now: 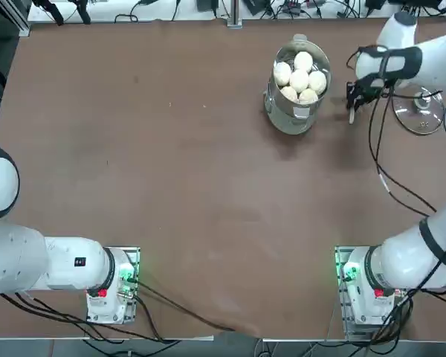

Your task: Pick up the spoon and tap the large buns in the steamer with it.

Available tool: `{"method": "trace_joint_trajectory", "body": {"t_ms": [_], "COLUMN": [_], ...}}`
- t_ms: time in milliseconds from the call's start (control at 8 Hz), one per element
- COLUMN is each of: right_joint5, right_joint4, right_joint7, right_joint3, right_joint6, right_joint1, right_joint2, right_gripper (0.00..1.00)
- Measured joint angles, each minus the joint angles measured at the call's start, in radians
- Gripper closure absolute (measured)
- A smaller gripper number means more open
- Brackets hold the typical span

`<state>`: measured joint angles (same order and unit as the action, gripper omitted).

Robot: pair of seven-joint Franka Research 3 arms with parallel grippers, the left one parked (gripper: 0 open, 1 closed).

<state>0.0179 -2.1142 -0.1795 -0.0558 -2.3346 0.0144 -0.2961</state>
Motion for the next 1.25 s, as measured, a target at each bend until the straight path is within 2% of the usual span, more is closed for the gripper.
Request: {"method": "trace_joint_trajectory", "body": {"t_ms": [250,500,625,1000,1250], "right_joint5": [0.001,0.012,0.015,0.056,0.116], "right_joint4": [0.111,0.229,0.272,0.305,0.330], "right_joint7": [0.000,-0.052,-0.120,-0.318,-0.342], "right_joint3": [0.015,0.043,0.059,0.074,0.074], "right_joint6": [0.257,0.469,0.520,0.529,0.528], "right_joint1": [0.016,0.070,0.116,0.256,0.281], "right_joint2": [0.104,0.180,0.193,0.167,0.129], "right_gripper": [0.82,0.82,0.82,0.82,0.82]}}
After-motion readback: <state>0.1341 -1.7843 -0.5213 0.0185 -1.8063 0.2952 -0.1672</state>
